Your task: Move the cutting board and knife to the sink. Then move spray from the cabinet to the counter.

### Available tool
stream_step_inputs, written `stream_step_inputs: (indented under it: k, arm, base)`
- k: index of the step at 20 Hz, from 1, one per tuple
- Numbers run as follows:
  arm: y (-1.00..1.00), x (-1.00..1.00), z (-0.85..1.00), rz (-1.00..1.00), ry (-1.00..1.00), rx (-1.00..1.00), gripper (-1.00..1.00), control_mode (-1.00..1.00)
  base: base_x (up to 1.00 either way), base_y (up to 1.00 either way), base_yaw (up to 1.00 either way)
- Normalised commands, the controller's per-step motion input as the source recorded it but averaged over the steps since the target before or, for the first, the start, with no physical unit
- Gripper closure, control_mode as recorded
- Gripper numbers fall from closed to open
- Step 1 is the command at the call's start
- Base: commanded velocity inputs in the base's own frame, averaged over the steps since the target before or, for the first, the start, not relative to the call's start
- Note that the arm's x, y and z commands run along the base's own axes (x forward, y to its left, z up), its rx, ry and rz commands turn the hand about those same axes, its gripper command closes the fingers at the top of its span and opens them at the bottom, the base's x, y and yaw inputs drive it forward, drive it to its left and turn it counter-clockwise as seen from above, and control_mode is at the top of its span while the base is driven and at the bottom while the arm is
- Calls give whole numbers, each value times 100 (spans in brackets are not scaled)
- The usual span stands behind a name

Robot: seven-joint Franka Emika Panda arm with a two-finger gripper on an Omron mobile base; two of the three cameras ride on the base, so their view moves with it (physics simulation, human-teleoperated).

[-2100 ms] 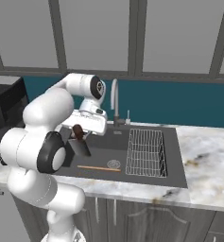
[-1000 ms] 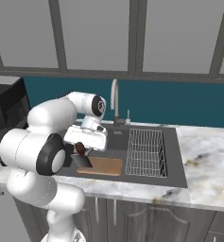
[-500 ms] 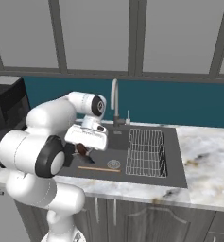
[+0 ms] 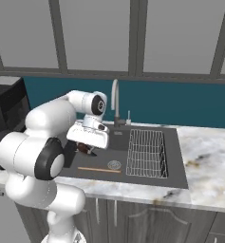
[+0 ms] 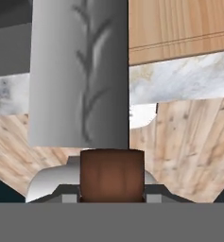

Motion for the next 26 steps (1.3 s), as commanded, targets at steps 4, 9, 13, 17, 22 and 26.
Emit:
stream_step_inputs:
  k: [4, 9, 13, 17, 22, 26]
  arm:
    - [0, 34, -23, -3, 10, 0, 100, -100]
    - [0, 23, -31, 0, 6, 0, 100, -100]
    - [0, 16, -30, 0, 0, -1, 100, -100]
    - [0, 3, -27, 0, -3, -4, 100, -100]
    - [0, 0, -11, 0, -9, -2, 100, -100]
    - [0, 0, 0, 0, -1, 0, 100, -100]
  base:
    - [0, 0, 0]
    - [0, 0, 0]
    - [0, 0, 0]
    - [0, 0, 0]
    - [0, 0, 0]
    - [0, 0, 0]
